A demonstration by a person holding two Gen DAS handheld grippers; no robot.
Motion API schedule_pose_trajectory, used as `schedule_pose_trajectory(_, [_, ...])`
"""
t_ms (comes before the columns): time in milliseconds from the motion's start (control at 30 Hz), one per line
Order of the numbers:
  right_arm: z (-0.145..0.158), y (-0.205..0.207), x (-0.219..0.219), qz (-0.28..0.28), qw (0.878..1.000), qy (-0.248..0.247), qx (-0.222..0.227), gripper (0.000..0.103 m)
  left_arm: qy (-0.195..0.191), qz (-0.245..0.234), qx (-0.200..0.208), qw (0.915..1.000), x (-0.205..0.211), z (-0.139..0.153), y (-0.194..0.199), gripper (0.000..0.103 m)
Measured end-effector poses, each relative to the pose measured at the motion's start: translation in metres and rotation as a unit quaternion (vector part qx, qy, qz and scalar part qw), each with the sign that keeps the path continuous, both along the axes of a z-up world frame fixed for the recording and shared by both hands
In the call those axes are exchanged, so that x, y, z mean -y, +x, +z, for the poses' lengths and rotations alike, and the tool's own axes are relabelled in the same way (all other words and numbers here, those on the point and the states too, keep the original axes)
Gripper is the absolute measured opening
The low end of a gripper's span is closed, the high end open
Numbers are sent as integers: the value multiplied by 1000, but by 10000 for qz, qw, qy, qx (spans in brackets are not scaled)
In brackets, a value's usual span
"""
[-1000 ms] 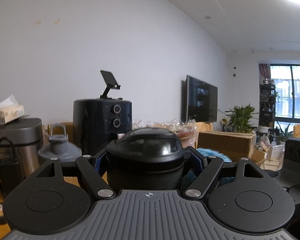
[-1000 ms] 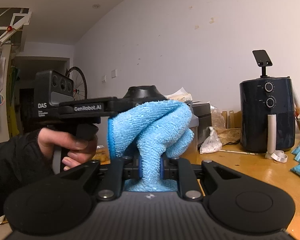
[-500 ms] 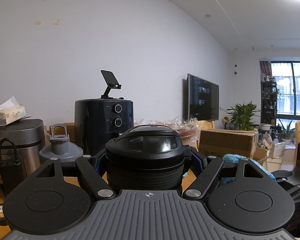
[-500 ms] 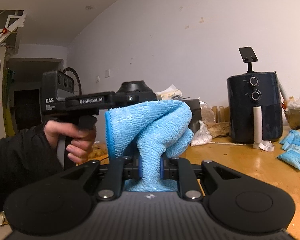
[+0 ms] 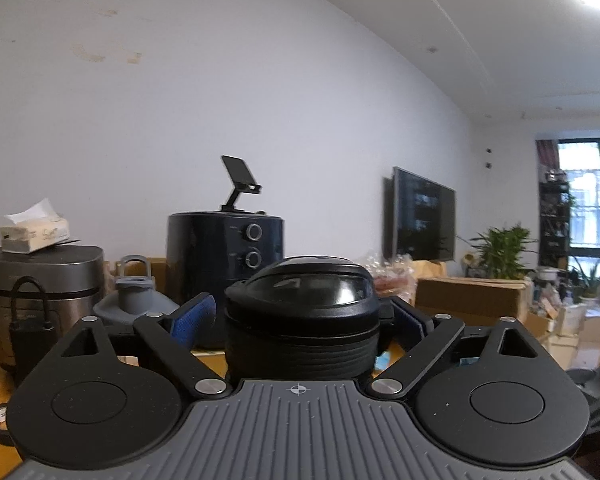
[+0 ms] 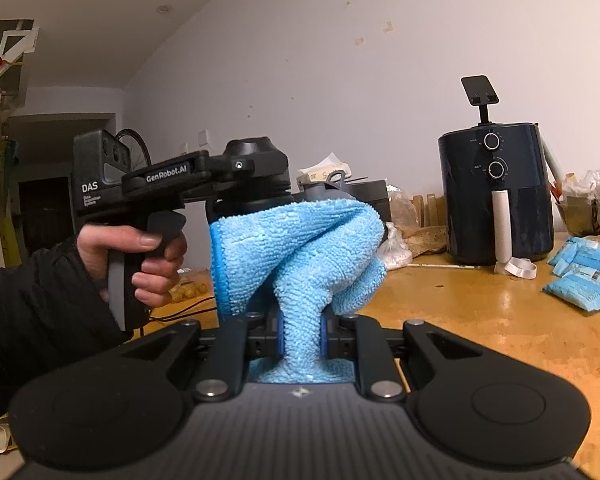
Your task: Clean container
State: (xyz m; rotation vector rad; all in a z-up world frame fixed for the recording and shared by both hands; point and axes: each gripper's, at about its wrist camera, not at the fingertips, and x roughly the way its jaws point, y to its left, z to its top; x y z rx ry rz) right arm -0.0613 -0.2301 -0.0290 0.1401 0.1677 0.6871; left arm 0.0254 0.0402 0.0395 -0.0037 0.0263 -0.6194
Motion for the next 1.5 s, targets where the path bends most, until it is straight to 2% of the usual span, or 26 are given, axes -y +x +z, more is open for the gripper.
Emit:
schedule_pose_trajectory(367, [-5,3,-3,6,10000,-15,-68,10,-198,478,76,9986,10,5,-19,95])
schedule_pose_trajectory(467, [-6,3,-3,0,10000,-28,-87,11,-145,745,174,9970,18,8,-25,95])
schedule_pose_trajectory(600, [-8,4,-3,2,9999,-30,-111,10,121,1238,258,9919,34,12,-30,95])
schedule_pose_trajectory(767, [-10,5,-1,-9,9999,-37,-129,10,232,1822,177,9828,50,13,-32,95])
schedule_pose_trajectory(967, [-12,2,1,-25,9999,-44,-142,10,248,2545,17,9667,65,10,-33,95])
schedule_pose_trajectory(1100, [-12,2,3,-42,9999,-30,-154,10,225,2846,31,9584,73,10,-37,95])
schedule_pose_trajectory(1300, [-13,1,5,-55,9999,-17,-161,10,188,3427,136,9391,90,13,-40,95])
schedule_pose_trajectory(1500, [-13,1,6,-79,9998,2,-175,10,155,3742,59,9272,103,16,-37,95])
